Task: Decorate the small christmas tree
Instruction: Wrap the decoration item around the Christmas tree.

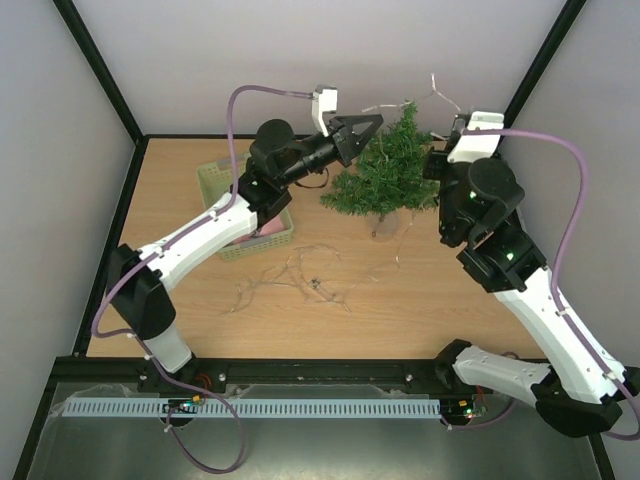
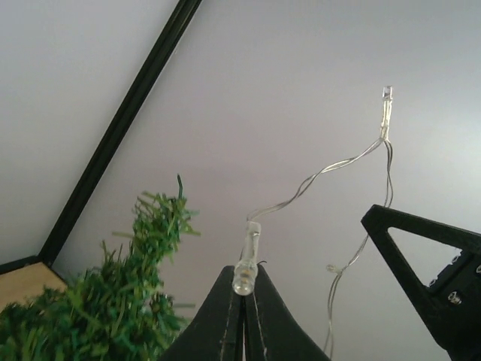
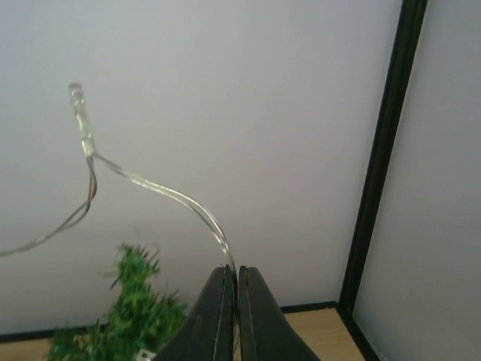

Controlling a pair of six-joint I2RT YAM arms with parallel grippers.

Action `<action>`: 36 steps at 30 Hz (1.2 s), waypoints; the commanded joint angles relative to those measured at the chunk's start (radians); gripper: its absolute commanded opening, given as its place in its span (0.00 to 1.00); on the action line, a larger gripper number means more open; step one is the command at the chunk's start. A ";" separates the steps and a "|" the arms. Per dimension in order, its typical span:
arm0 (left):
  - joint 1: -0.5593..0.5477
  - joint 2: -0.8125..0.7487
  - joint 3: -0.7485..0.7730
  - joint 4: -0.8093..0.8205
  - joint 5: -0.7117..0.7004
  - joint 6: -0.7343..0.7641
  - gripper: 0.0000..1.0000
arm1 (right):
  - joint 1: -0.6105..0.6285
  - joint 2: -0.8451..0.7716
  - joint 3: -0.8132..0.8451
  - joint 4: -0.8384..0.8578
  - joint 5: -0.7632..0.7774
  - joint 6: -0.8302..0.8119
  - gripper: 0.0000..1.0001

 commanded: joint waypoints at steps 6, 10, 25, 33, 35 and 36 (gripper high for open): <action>0.005 0.172 0.190 0.162 0.012 -0.127 0.02 | -0.176 0.117 0.161 -0.086 -0.130 -0.016 0.02; 0.016 0.247 0.301 0.108 -0.005 -0.159 0.02 | -0.205 0.139 0.157 -0.122 -0.163 0.029 0.02; 0.062 0.320 0.344 0.082 0.010 -0.128 0.02 | -0.358 0.202 0.143 -0.232 -0.223 0.104 0.02; 0.072 0.254 0.306 -0.021 0.156 0.022 0.31 | -0.361 0.099 0.051 -0.254 -0.352 0.169 0.02; 0.072 0.208 0.254 -0.031 0.155 0.070 0.35 | -0.361 0.082 0.038 -0.262 -0.426 0.177 0.02; 0.072 0.188 0.226 -0.034 0.158 0.096 0.36 | -0.361 0.073 0.029 -0.261 -0.463 0.179 0.02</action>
